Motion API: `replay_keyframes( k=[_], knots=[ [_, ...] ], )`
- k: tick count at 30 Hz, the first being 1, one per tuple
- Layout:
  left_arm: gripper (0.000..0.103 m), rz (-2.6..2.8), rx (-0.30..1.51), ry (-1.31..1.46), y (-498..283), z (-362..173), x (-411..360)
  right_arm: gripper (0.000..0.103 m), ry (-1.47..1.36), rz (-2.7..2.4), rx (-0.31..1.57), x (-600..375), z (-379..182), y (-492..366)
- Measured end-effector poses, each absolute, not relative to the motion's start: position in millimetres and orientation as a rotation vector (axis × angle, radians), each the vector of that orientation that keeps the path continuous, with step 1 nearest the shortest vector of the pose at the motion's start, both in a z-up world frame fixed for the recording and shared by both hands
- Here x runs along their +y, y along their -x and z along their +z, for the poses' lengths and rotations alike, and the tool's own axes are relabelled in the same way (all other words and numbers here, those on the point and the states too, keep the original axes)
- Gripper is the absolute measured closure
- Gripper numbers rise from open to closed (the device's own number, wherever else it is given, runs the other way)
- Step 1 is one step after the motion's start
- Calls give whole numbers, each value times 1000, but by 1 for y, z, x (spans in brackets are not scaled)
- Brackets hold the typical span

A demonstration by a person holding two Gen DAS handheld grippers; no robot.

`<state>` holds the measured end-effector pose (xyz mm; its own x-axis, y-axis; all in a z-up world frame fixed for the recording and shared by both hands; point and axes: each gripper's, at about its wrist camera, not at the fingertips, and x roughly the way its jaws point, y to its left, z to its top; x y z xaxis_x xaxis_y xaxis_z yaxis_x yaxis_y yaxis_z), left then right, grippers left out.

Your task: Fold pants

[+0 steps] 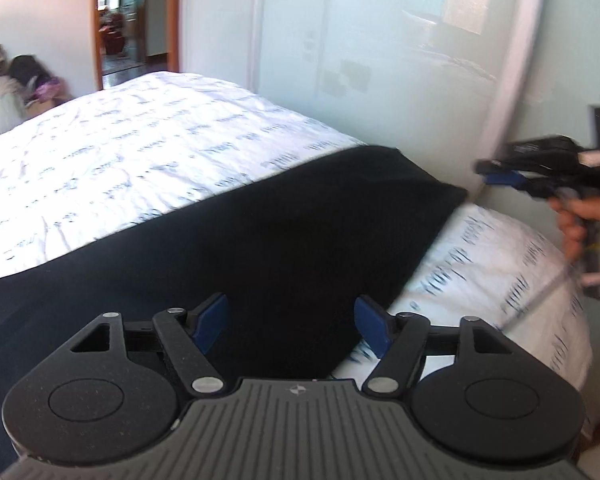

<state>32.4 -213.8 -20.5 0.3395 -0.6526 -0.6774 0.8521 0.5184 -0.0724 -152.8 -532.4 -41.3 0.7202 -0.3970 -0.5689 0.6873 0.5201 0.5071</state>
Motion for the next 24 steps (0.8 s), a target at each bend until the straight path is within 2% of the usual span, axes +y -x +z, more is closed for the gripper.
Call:
replay_keyframes(
  k=[2, 3, 6, 9, 11, 13, 15, 17, 19, 22, 24],
  knots=[
    [29, -976, 745, -291, -41, -23, -217, 69, -932, -586, 400, -537, -51, 156],
    [29, -975, 770, -280, -45, -26, -220, 62, -1005, -560, 398, -539, -57, 156],
    [28, -1006, 819, -335, -42, -36, -230, 61, -1083, -561, 434, -537, -70, 150],
    [26, -1044, 740, -427, -22, -38, -232, 61, -1096, -565, 424, -536, -73, 147],
    [26, -1072, 742, -432, -17, -37, -232, 56, -1091, -565, 421, -537, -72, 142],
    [26, -1063, 703, -425, -14, -31, -232, 54, -1065, -591, 442, -538, -70, 140],
    [24, -1011, 656, -409, -14, -25, -230, 53, -955, -667, 470, -532, -58, 136],
    [21, -952, 632, -393, -19, -21, -228, 52, -706, -693, 465, -508, -38, 130],
    [19, -905, 651, -378, -28, -21, -230, 39, -403, -595, 478, -471, -21, 121],
    [19, -850, 693, -338, -41, -25, -230, 38, -88, -420, 571, -423, -15, 98],
    [19, -798, 701, -317, -46, -28, -232, 38, -1, -341, 586, -405, -17, 84]
  ],
)
